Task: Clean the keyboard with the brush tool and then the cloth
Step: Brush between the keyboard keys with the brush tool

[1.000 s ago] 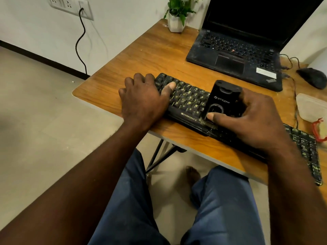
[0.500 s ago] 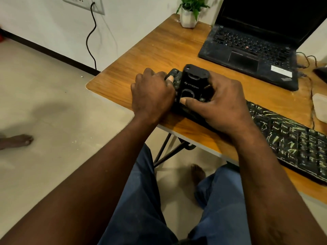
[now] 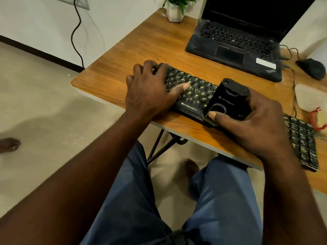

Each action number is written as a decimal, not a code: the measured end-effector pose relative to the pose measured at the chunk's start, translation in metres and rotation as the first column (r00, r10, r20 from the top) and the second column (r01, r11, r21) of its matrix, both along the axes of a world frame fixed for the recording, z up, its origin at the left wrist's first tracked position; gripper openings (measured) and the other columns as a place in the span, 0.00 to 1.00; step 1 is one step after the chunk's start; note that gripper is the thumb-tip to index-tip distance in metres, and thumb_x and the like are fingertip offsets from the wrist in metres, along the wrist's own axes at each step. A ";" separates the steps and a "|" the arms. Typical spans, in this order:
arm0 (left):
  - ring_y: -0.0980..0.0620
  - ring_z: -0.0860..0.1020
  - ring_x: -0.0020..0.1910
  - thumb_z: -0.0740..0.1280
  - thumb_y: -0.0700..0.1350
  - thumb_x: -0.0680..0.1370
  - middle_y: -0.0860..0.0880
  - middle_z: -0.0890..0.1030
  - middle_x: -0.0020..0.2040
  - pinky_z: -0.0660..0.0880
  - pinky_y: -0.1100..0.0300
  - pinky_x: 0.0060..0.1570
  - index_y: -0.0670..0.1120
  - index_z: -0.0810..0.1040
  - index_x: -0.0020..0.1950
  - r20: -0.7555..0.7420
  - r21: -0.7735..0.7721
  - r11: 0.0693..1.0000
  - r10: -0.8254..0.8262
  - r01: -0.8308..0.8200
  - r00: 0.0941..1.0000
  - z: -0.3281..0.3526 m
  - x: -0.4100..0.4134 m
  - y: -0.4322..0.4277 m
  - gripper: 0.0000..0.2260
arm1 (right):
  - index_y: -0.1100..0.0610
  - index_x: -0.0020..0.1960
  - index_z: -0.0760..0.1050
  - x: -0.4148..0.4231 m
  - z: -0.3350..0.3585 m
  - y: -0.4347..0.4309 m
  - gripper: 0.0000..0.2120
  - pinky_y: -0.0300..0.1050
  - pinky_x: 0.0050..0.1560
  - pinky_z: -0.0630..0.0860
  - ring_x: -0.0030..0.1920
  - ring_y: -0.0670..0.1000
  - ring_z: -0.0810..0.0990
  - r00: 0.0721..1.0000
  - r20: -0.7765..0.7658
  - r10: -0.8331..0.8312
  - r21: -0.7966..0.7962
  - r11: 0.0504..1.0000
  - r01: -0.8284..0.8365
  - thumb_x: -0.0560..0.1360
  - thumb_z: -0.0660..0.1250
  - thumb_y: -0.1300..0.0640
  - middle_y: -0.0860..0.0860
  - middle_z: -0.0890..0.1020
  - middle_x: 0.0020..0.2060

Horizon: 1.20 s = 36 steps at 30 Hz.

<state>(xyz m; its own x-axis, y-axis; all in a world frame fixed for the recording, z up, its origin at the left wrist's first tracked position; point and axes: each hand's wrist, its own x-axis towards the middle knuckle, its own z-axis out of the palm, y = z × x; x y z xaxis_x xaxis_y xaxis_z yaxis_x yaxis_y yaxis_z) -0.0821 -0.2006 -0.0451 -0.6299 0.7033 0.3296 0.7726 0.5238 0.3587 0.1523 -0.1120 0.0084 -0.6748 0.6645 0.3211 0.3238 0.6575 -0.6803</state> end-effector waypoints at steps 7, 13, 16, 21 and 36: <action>0.41 0.66 0.72 0.52 0.79 0.75 0.45 0.69 0.74 0.65 0.43 0.65 0.55 0.67 0.78 0.005 -0.037 0.999 0.002 -0.002 1.000 0.000 0.001 0.001 0.40 | 0.41 0.64 0.75 0.007 -0.001 -0.008 0.25 0.25 0.48 0.75 0.53 0.33 0.79 1.000 0.027 0.003 0.020 1.000 -0.004 0.69 0.77 0.44 0.38 0.81 0.52; 0.41 0.66 0.71 0.47 0.78 0.74 0.45 0.69 0.74 0.65 0.42 0.65 0.54 0.68 0.77 0.009 -0.047 0.999 0.003 -0.003 1.000 0.002 0.003 0.001 0.41 | 0.50 0.66 0.79 -0.022 -0.008 -0.021 0.26 0.37 0.53 0.78 0.55 0.44 0.81 1.000 0.006 -0.017 0.087 0.996 0.016 0.71 0.79 0.46 0.44 0.83 0.55; 0.41 0.66 0.71 0.45 0.77 0.72 0.45 0.68 0.74 0.65 0.42 0.65 0.53 0.67 0.78 0.028 -0.051 0.999 0.000 0.001 1.000 0.004 0.003 -0.001 0.43 | 0.53 0.67 0.79 -0.027 -0.009 -0.023 0.28 0.37 0.53 0.77 0.55 0.46 0.80 0.997 0.072 0.010 0.131 0.991 -0.019 0.71 0.80 0.47 0.47 0.82 0.55; 0.42 0.66 0.71 0.50 0.78 0.76 0.45 0.69 0.73 0.65 0.43 0.65 0.53 0.68 0.78 0.012 -0.046 0.999 0.000 0.001 1.000 0.000 0.002 0.002 0.40 | 0.53 0.65 0.80 0.012 -0.004 -0.010 0.26 0.36 0.52 0.80 0.53 0.45 0.81 0.995 0.095 -0.002 0.110 0.994 -0.008 0.70 0.77 0.44 0.46 0.82 0.53; 0.43 0.67 0.69 0.48 0.72 0.78 0.46 0.70 0.71 0.65 0.44 0.64 0.52 0.68 0.78 0.082 -0.009 1.000 0.005 -0.004 0.997 0.002 -0.001 0.000 0.36 | 0.52 0.66 0.79 -0.042 -0.016 -0.022 0.26 0.30 0.51 0.73 0.52 0.43 0.79 0.997 0.063 0.040 0.131 0.990 -0.048 0.71 0.79 0.46 0.44 0.81 0.53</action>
